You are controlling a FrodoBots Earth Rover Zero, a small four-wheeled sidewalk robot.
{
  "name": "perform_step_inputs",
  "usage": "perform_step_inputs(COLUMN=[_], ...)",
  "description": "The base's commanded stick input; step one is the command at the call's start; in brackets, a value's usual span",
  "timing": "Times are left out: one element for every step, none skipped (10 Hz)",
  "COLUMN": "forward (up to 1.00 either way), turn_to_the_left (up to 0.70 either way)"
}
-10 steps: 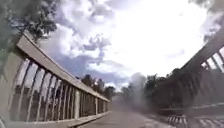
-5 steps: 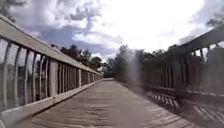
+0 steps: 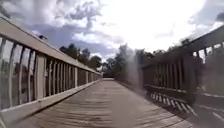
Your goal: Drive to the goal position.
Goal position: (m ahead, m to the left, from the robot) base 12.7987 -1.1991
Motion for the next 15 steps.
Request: perform_step_inputs(forward=[0.69, 0.69, 0.69, 0.69, 0.69, 0.69, 0.69, 0.69, 0.69, 0.69, 0.69, 0.69, 0.69, 0.69, 0.69], turn_to_the_left=[0.01, 0.01, 0.01, 0.01, 0.01, 0.01, 0.01, 0.01, 0.01, 0.01, -0.06, -0.13, -0.08, -0.01, 0.01])
